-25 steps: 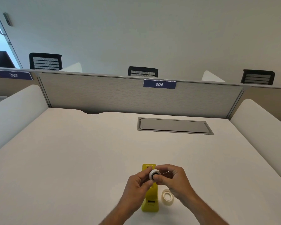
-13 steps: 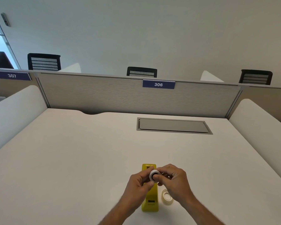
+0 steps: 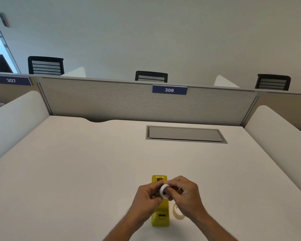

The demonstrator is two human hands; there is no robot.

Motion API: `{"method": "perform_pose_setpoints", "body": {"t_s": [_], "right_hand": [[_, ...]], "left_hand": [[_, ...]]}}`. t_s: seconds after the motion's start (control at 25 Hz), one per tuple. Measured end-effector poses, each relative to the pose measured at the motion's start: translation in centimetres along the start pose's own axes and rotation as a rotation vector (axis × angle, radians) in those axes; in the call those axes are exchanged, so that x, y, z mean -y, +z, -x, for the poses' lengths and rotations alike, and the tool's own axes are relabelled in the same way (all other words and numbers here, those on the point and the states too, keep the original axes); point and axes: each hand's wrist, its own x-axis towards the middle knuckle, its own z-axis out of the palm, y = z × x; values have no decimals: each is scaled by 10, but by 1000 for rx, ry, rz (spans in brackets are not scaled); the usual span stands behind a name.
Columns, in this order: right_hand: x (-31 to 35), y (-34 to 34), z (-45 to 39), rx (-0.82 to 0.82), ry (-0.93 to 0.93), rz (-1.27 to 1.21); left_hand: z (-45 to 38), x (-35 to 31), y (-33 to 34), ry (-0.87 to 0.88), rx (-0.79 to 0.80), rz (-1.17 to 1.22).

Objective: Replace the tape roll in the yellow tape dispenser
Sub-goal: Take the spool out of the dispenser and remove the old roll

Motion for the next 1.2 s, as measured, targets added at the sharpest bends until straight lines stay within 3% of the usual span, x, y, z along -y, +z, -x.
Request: {"method": "perform_pose_setpoints", "body": {"t_s": [0.2, 0.48, 0.56, 0.64, 0.84, 1.2], "right_hand": [[-2, -1, -1, 3, 117, -126], [-4, -4, -2, -64, 240, -310], [-9, -8, -5, -153, 296, -205], [-19, -15, -8, -216, 331, 53], [-41, -27, -18, -17, 307, 617], [-60, -25, -31, 85, 428, 780]], "left_hand": [[-4, 3, -4, 33, 5, 54], [-9, 7, -4, 6, -148, 92], [-10, 7, -7, -15, -163, 113], [-11, 8, -9, -40, -164, 116], [-13, 11, -11, -81, -157, 99], [-17, 15, -9, -90, -160, 74]]}}
